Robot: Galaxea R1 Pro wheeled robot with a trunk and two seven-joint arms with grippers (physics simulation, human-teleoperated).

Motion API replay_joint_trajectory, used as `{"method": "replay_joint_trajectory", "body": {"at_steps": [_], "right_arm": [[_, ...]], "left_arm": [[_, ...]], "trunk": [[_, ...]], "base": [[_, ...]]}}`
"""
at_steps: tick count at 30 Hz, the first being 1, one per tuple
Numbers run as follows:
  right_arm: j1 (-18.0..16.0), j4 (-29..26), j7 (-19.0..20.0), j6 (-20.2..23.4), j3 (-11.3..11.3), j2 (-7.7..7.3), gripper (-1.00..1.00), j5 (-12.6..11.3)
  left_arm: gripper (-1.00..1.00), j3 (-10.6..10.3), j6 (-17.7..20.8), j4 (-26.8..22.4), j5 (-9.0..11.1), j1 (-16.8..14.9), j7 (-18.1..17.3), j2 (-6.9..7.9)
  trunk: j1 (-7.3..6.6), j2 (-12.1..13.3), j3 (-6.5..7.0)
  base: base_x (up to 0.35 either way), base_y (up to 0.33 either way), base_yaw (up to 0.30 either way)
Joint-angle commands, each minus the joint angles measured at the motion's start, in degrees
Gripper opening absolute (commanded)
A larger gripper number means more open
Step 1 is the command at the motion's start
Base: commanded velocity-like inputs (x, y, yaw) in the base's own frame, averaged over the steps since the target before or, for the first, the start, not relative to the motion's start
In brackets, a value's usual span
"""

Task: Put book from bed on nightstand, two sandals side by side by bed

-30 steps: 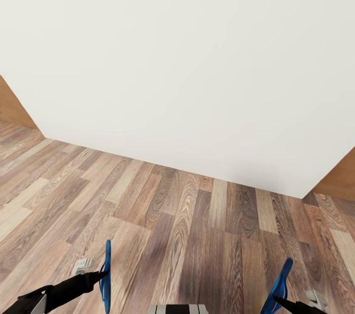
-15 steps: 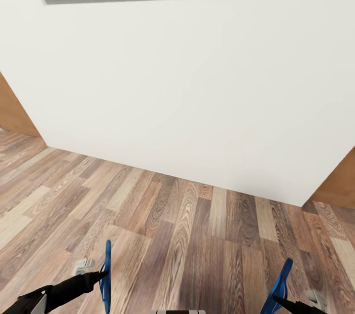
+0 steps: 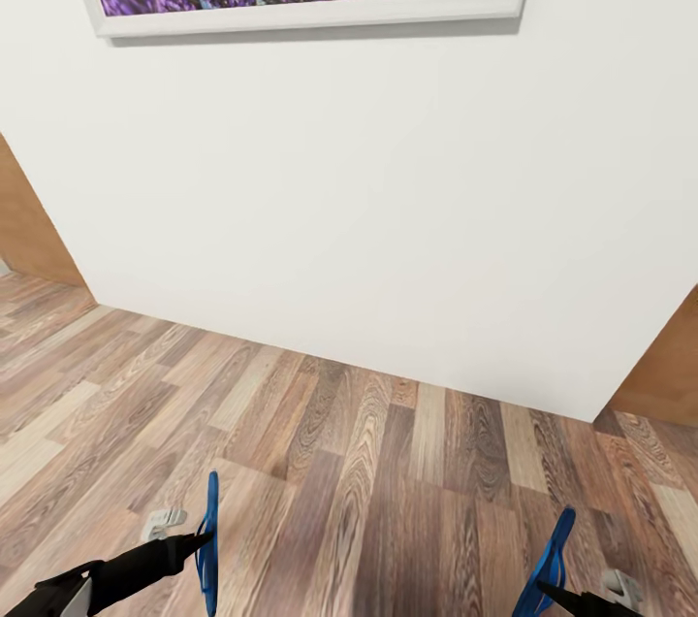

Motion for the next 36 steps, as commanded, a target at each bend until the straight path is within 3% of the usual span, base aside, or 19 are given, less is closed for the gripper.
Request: {"method": "replay_joint_trajectory", "body": {"at_steps": [1, 33, 36], "right_arm": [[-0.02, 0.0, 0.25, 0.6, -0.42, 0.02, -1.0, 0.15], [-0.02, 0.0, 0.25, 0.6, -0.42, 0.02, -1.0, 0.15], [-0.02, 0.0, 0.25, 0.6, -0.42, 0.02, -1.0, 0.16]], "left_arm": [[-1.0, 0.46, 0.42, -0.07, -0.58, -0.02, -0.32, -0.03], [-1.0, 0.46, 0.42, -0.07, -0.58, -0.02, -0.32, -0.18], [-1.0, 0.46, 0.42, -0.07, -0.59, -0.02, -0.32, -0.26]], "trunk": [[-0.03, 0.0, 0.18], [-0.86, 0.42, 7.27], [-1.52, 1.63, 7.81]], "base": [[0.0, 0.0, 0.0], [0.0, 0.0, 0.0], [0.0, 0.0, 0.0]]}}
